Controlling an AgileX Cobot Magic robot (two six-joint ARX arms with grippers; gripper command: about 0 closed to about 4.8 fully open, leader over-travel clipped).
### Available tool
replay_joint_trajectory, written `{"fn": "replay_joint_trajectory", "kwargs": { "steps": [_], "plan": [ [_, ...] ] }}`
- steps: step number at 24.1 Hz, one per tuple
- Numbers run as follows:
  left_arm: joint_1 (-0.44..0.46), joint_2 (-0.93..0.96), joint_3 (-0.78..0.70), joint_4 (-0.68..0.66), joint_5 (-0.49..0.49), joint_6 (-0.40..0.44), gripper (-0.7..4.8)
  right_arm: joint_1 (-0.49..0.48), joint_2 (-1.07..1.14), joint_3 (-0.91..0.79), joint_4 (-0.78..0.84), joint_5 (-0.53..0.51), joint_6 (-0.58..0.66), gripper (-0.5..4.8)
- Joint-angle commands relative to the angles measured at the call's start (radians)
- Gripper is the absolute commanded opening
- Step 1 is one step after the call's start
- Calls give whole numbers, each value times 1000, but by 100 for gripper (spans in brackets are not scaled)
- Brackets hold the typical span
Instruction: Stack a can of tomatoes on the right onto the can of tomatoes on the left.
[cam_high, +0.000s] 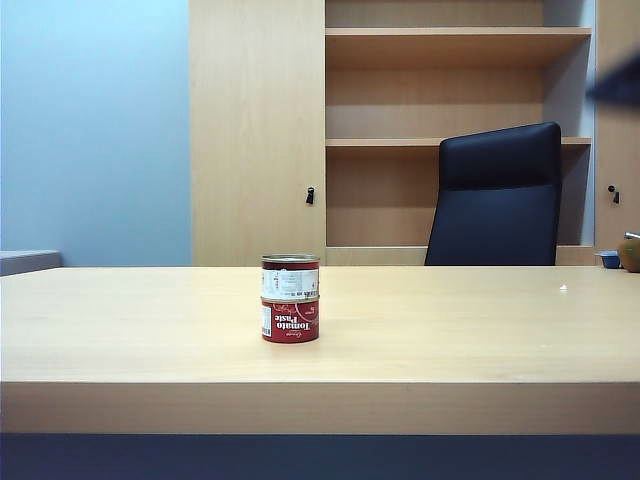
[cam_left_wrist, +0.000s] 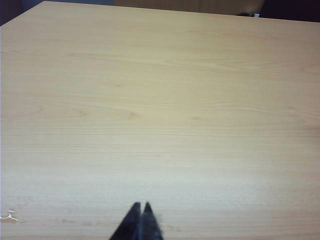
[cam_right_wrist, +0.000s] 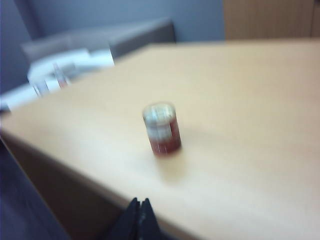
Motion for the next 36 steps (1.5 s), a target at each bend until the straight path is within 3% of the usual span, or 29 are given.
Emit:
{"fn": "replay_joint_trajectory", "kwargs": {
  "steps": [1,3,6,8,10,13,17,36],
  "plan": [
    [1,1,2,-6,0,3,-3,-2,6,-34,-106,-2,2,-5],
    [1,1,2,-6,0,3,-3,-2,9,-33,-95,-8,3,-5],
    [1,1,2,-6,3,3,-3,-77,-3,-33,-93,40,-132,-5],
    [1,1,2,-6,3,3,-3,-200,-2,-35,-93,8,-151,-5],
    [1,1,2,-6,3,3,-3,-504,-3,-36,-85,-70,-149,-5],
    [0,1,2,-6,3,3,-3,-751,-3,-46,-38,-185,-149,-5],
    [0,1,2,-6,3,3,-3,-912,-3,-50,-31,-271,-147,-5],
    [0,1,2,-6,3,3,-3,-938,-3,-53,-71,-307,-157,-5]
  ]
}}
